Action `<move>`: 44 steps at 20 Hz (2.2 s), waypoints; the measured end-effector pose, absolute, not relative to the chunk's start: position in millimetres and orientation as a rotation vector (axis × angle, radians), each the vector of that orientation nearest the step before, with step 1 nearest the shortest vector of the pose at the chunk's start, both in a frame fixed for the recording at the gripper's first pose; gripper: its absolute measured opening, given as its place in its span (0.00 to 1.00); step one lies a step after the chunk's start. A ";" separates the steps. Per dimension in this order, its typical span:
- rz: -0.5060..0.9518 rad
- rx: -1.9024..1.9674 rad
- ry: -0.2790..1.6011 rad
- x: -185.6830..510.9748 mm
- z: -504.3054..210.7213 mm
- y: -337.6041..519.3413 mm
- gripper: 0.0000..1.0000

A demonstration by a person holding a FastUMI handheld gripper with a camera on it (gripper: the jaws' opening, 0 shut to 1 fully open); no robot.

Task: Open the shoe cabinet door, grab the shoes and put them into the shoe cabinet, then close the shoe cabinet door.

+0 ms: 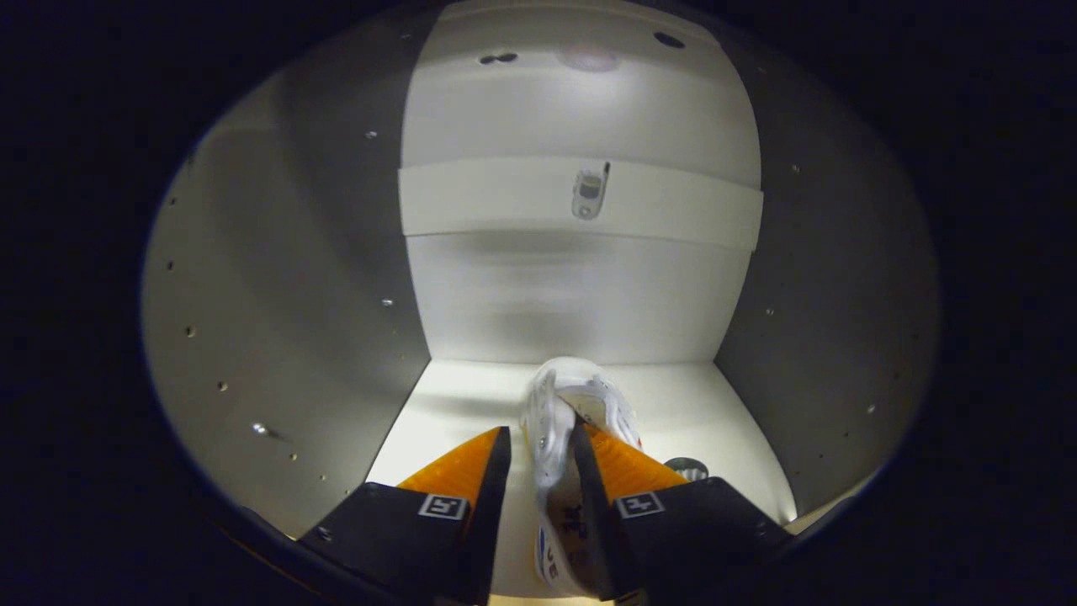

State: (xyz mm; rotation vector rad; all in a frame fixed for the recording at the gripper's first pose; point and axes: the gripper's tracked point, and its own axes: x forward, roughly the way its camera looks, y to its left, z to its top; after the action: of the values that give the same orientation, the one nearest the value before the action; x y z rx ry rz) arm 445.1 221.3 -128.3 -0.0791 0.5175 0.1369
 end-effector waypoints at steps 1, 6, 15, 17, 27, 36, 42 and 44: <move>0.149 -0.103 0.490 436.2 -117.7 222.1 0.59; 0.202 -0.113 0.397 365.7 -76.3 230.5 0.98; 0.243 -0.039 0.187 216.6 4.6 216.2 0.98; 0.274 0.004 0.164 172.0 14.1 212.6 0.98; 0.398 0.091 0.223 -13.2 5.6 95.3 0.98; 0.245 0.129 0.224 -50.2 -10.2 -62.7 0.98; 0.115 0.131 0.145 -9.2 9.0 -142.0 0.98; 0.087 0.124 0.118 9.5 17.4 -159.0 0.98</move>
State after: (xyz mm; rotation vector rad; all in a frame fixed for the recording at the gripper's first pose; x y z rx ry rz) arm 9.5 -159.0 17.4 0.1239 0.1178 0.0872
